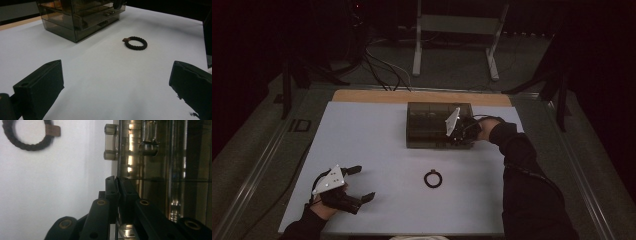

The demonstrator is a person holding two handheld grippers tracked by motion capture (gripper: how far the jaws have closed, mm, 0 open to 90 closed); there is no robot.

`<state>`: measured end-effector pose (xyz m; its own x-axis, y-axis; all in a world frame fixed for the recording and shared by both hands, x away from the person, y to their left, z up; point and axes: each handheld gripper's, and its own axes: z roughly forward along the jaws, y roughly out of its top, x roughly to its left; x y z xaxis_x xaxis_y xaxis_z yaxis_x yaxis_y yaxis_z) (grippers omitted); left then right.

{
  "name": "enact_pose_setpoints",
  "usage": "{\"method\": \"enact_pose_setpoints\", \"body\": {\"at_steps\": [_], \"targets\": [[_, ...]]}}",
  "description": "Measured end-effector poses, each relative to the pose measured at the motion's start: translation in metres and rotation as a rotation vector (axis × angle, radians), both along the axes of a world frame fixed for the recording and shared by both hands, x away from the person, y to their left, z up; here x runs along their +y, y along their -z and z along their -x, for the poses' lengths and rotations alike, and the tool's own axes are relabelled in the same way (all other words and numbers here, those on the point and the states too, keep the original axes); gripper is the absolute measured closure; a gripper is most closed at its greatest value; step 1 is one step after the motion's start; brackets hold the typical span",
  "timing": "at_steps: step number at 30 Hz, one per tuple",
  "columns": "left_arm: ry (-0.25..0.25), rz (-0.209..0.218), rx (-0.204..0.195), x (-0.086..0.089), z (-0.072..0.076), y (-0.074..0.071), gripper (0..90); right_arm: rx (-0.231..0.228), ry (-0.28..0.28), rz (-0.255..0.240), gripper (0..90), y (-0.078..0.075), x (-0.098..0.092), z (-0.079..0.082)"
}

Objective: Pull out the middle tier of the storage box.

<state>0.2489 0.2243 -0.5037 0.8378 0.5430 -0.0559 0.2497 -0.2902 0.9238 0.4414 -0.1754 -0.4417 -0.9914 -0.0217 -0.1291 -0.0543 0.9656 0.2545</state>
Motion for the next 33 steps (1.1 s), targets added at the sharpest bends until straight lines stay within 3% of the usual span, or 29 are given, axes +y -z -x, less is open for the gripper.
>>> {"method": "enact_pose_setpoints", "body": {"at_steps": [33], "targets": [[0.004,-0.017,0.002,-0.001,0.0,0.001,0.8,0.04,-0.001,-0.011,87.8,-0.002,-0.004,0.032]]}}
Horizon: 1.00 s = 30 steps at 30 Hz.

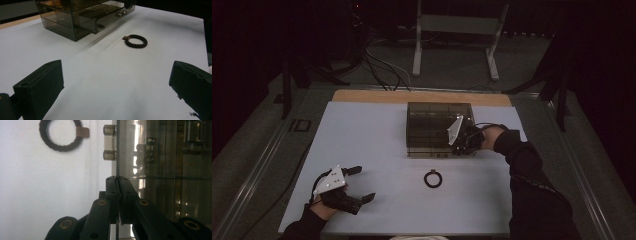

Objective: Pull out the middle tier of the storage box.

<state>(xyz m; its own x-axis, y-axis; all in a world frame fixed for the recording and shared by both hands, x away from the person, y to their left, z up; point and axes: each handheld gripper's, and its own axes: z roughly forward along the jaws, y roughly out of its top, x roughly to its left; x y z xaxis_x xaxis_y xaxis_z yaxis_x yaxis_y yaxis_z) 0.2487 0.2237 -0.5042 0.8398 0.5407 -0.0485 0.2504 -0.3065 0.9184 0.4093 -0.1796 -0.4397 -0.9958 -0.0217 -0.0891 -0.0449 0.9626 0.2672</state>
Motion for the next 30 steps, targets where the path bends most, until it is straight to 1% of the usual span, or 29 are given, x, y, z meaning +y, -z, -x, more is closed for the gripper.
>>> {"method": "enact_pose_setpoints", "body": {"at_steps": [7,8,13,18,23,26,30], "targets": [[-0.001,-0.001,-0.001,0.0,0.0,0.0,0.8,-0.002,0.016,-0.006,87.8,0.0,0.0,0.006],[-0.001,-0.002,-0.001,0.0,0.0,0.0,0.8,-0.001,0.018,-0.013,87.8,0.0,-0.001,0.007],[0.0,-0.004,0.0,-0.001,0.0,0.0,0.9,-0.008,0.014,-0.022,88.0,0.003,-0.002,0.012],[0.0,-0.005,0.0,-0.001,0.0,0.0,0.8,-0.005,0.008,-0.031,88.3,0.006,-0.004,0.018],[0.0,-0.005,0.001,-0.001,0.0,0.001,0.8,-0.002,0.01,-0.039,88.4,0.008,-0.004,0.019],[0.0,-0.005,0.001,-0.001,0.0,0.001,0.8,-0.012,0.008,-0.04,88.4,0.008,-0.005,0.02],[0.002,-0.01,0.001,-0.002,0.0,0.001,0.8,-0.009,0.013,-0.048,88.3,0.009,-0.005,0.02]]}}
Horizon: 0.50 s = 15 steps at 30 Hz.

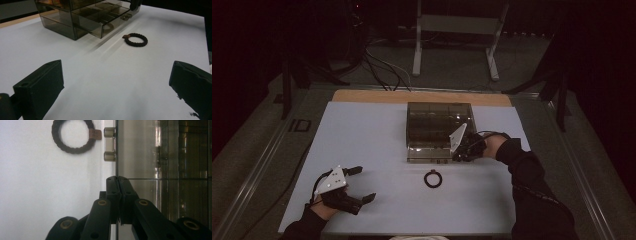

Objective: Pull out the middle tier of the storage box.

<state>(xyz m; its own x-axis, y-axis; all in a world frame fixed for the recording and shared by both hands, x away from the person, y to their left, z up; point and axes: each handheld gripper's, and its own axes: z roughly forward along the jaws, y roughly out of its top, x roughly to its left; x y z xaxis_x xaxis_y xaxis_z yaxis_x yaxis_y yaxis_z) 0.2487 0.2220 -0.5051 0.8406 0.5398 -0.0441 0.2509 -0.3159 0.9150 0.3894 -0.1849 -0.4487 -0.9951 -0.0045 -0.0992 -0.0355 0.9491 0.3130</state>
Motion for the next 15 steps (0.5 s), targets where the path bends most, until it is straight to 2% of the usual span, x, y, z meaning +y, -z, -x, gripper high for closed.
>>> {"method": "enact_pose_setpoints", "body": {"at_steps": [5,15], "targets": [[0.003,0.0,-0.004,-0.0006,0.0004,-0.0003,0.8,0.005,0.009,-0.013,88.2,0.0025,-0.0018,0.0002],[0.002,-0.002,-0.002,-0.0008,0.0001,0.0001,0.8,-0.014,0.018,-0.018,88.0,0.0031,-0.0019,0.0031]]}}
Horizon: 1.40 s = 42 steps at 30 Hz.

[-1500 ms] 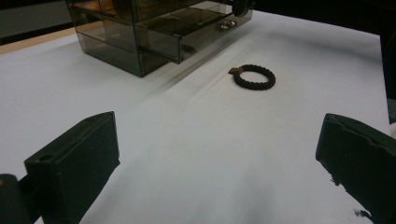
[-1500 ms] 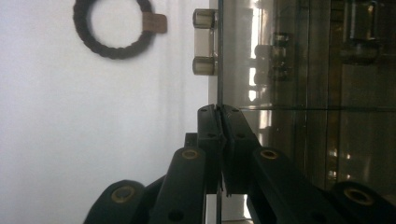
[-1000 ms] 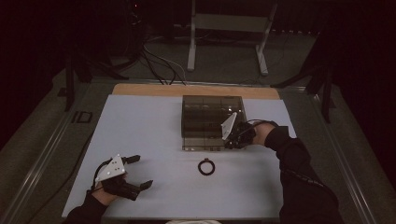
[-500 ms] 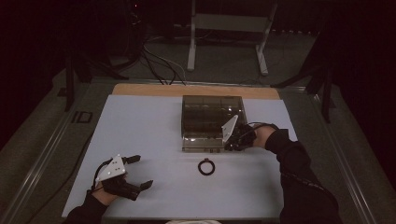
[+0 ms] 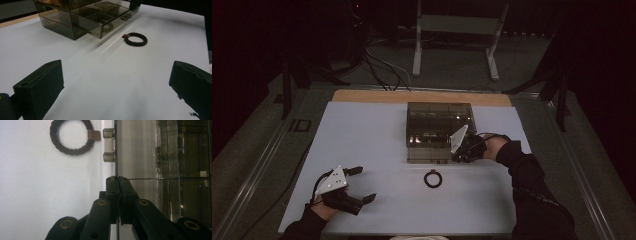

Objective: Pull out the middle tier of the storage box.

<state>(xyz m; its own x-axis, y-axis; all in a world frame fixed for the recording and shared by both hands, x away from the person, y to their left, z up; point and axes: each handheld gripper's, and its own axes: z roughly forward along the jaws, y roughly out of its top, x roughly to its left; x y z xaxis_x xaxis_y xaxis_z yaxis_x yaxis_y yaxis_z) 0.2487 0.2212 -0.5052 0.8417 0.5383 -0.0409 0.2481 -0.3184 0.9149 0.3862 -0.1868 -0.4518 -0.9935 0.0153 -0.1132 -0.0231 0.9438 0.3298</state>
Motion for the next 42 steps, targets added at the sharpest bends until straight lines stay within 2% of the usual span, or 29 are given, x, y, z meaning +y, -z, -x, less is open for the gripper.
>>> {"method": "enact_pose_setpoints", "body": {"at_steps": [18,27,29,32,38,41,42], "targets": [[-0.001,-0.004,0.004,0.0,0.0,0.0,0.8,0.003,0.008,-0.011,87.7,0.0,0.0,0.0],[-0.001,-0.004,0.003,0.0,0.0,0.001,0.8,0.017,0.036,-0.028,86.4,-0.001,-0.002,-0.001],[-0.001,-0.001,0.003,0.0,0.0,0.0,0.8,0.022,0.051,-0.033,83.4,-0.001,-0.003,-0.001],[0.0,-0.002,0.003,0.0,0.0,0.0,0.8,0.032,0.065,-0.047,80.5,-0.002,-0.004,0.0],[0.0,-0.004,0.006,0.0,0.0,0.001,0.8,0.015,0.073,-0.102,75.9,-0.014,-0.008,0.005],[0.0,-0.005,0.007,0.0,-0.001,0.001,0.9,-0.01,0.116,-0.167,73.1,-0.026,-0.011,0.004],[0.0,-0.005,0.007,0.0,-0.001,0.001,0.9,-0.01,0.116,-0.167,73.1,-0.026,-0.011,0.004]]}}
